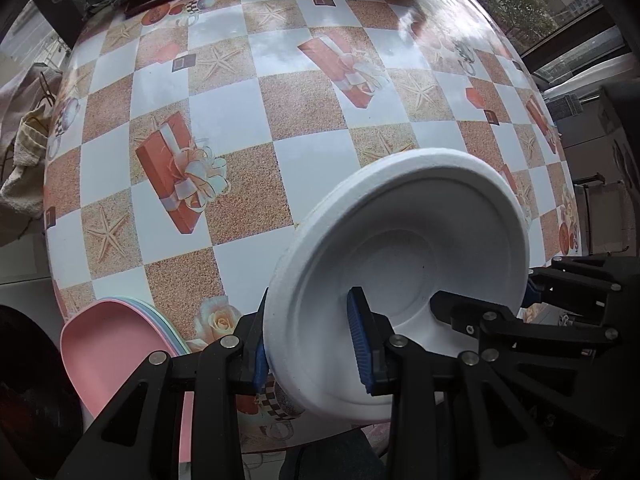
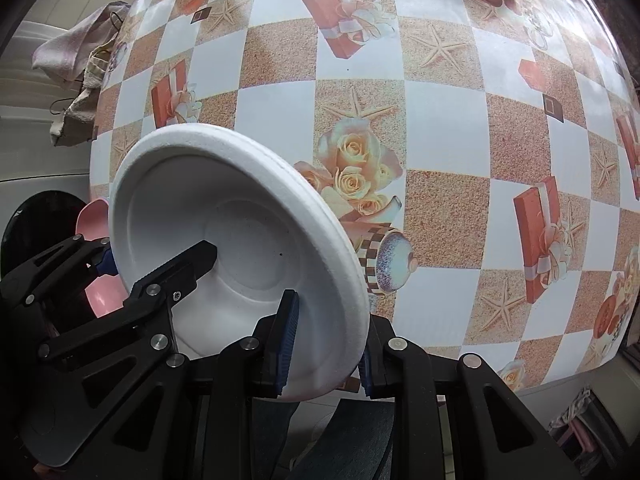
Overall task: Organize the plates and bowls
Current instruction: 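Lift the nested bowls with both grippers and carry them toward the plate stack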
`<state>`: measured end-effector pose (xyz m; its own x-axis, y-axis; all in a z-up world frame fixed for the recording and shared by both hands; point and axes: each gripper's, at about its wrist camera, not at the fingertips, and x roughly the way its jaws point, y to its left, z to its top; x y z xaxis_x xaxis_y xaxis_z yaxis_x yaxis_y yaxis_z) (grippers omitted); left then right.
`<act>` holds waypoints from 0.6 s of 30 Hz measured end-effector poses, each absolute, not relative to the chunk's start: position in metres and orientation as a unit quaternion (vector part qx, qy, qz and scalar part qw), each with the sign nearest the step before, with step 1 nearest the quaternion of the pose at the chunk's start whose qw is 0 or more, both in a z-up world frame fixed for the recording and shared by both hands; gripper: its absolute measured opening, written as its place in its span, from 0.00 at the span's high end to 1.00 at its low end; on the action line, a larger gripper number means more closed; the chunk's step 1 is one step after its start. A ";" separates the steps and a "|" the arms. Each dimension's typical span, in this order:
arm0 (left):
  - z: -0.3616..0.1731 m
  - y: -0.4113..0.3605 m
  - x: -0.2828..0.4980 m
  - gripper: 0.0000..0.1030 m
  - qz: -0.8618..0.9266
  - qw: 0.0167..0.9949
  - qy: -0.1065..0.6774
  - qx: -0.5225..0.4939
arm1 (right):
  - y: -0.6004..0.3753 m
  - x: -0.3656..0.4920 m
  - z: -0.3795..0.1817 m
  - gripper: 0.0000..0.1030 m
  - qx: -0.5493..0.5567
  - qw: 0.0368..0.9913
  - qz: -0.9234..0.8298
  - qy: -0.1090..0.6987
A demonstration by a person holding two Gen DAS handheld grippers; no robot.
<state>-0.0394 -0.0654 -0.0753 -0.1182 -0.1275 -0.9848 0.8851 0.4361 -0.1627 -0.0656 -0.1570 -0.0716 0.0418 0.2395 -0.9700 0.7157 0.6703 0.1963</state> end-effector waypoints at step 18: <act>-0.040 -0.082 -0.017 0.64 -0.476 0.597 0.578 0.287 | -0.192 -0.055 -0.037 0.71 0.314 0.654 -0.221 0.651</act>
<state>-0.0168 -0.0816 -0.0401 -0.1220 -0.2372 -0.9638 0.9001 0.3827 -0.2081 -0.0551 -0.1925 -0.0371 0.0537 0.1199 -0.9913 0.6978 0.7056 0.1231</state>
